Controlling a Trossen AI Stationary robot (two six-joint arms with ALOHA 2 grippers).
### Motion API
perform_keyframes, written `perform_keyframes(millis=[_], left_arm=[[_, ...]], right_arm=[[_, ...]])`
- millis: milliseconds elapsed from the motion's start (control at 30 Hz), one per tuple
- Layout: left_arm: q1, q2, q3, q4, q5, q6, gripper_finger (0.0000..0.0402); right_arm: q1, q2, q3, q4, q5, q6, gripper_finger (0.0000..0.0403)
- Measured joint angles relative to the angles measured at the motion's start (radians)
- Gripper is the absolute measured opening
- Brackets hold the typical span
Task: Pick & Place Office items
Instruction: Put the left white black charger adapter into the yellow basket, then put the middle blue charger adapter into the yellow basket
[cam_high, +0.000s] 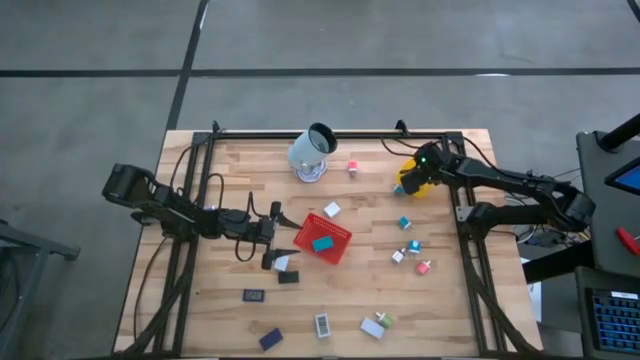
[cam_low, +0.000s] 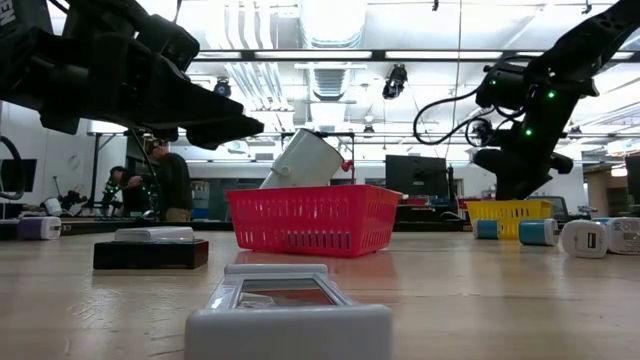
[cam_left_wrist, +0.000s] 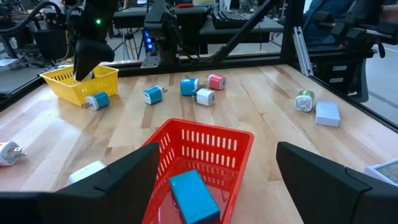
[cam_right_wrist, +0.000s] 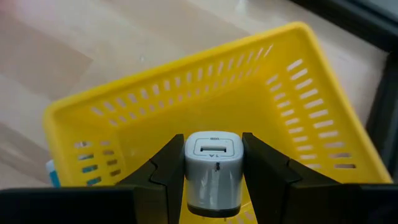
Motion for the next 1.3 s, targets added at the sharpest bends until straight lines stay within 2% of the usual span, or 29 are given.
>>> perform_keyframes(millis=[200, 633, 933, 1133, 1300], left_arm=[[0.0, 0.0, 0.0, 0.0, 0.0, 0.0, 0.0328], [0.0, 0.0, 0.0, 0.0, 0.0, 0.0, 0.0328], [0.0, 0.0, -0.001, -0.006, 0.0, 0.0, 0.0328], [0.0, 0.0, -0.002, -0.008, 0.0, 0.0, 0.0328], [0.0, 0.0, -0.002, -0.008, 0.0, 0.0, 0.0328]], right_arm=[[-0.055, 0.023, 0.0, -0.02, -0.077, -0.052, 0.0123], [-0.07, 0.138, 0.035, -0.017, -0.088, -0.109, 0.0123], [-0.07, 0.16, 0.079, -0.01, -0.085, -0.127, 0.0125], [-0.07, 0.168, 0.076, -0.033, -0.085, -0.122, 0.0185], [-0.07, 0.17, 0.074, -0.031, -0.085, -0.121, 0.0184]])
